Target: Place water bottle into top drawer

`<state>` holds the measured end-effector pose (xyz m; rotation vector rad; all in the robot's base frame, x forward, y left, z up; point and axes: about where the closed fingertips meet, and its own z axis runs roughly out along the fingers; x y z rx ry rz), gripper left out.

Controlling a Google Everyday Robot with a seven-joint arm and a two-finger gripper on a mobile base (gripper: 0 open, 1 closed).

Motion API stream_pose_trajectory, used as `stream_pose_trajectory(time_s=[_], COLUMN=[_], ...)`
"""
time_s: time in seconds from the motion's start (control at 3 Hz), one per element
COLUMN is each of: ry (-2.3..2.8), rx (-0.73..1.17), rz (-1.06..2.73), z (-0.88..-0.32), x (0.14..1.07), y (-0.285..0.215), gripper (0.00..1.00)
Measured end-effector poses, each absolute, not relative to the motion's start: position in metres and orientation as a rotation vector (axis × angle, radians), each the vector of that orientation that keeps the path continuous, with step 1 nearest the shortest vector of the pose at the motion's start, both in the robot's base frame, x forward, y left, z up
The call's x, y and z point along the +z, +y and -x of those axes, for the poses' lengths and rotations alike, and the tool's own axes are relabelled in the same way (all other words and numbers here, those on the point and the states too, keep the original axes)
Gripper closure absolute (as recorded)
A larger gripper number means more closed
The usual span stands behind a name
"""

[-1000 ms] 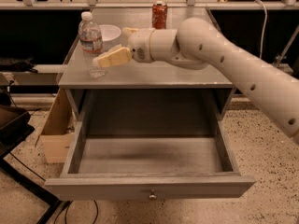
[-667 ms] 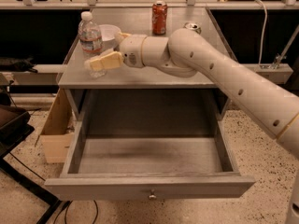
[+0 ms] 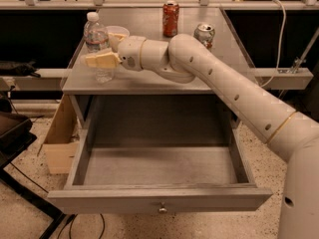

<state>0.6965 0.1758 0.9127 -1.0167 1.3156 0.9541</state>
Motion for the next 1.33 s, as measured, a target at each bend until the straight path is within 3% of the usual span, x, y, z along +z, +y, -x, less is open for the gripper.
stream_pose_trajectory(time_s=[1.0, 1.33], ry=[1.316, 1.316], rx=[0.954, 0.954], rz=[1.017, 1.017], z=[-0.6965, -0.6965], x=[0.9127, 0.9127], y=[0.1759, 0.1759], gripper=[0.94, 1.00])
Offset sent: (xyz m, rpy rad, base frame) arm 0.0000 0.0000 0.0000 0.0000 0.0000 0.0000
